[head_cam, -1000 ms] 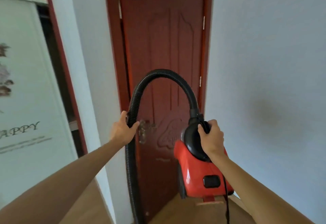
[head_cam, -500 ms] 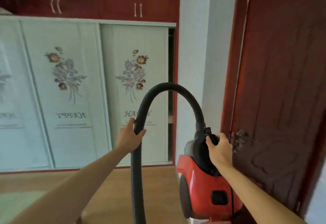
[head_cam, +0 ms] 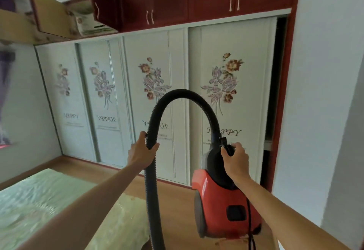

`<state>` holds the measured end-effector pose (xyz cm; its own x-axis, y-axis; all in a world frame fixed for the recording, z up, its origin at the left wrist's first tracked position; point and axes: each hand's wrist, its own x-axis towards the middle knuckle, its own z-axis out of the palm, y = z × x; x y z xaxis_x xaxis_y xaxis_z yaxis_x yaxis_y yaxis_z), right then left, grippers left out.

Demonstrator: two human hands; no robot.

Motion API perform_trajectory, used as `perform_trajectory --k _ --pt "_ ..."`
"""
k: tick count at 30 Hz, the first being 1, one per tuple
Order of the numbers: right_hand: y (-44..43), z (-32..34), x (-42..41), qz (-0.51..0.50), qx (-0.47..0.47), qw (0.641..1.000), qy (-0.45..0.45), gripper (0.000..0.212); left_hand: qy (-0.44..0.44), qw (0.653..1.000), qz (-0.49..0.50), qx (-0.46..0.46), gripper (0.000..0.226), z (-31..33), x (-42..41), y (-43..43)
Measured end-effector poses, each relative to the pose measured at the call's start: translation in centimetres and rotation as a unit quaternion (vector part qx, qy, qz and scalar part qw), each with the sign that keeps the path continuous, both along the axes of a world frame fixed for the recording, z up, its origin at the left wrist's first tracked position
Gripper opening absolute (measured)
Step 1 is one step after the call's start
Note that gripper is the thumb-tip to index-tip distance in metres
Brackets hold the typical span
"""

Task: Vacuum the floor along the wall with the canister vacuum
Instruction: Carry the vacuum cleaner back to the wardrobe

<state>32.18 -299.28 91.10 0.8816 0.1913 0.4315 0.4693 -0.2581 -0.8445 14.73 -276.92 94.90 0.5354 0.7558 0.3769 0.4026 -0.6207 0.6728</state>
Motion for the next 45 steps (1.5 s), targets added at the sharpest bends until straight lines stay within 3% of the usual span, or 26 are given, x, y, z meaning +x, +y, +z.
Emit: perform_trajectory --k 13,29,36,45 --pt "17.9 0.9 10.6 0.12 -0.015 0.992 -0.034 0.024 -0.012 0.991 0.135 -0.012 0.042 -1.2 6.0 13.1" --pt "43.6 1.1 24.3 0.167 -0.027 0.984 -0.056 0.024 -0.049 0.985 0.163 -0.034 0.042 -2.3 18.9 37.4" --pt "51.4 1.5 29.0 0.168 -0.02 0.984 -0.05 0.023 -0.059 0.986 0.152 -0.045 0.043 -2.6 23.7 44.9" --pt "62.2 0.0 34.3 0.22 -0.029 0.974 -0.055 0.02 -0.042 0.976 0.21 -0.045 0.041 -4.9 27.3 54.0"
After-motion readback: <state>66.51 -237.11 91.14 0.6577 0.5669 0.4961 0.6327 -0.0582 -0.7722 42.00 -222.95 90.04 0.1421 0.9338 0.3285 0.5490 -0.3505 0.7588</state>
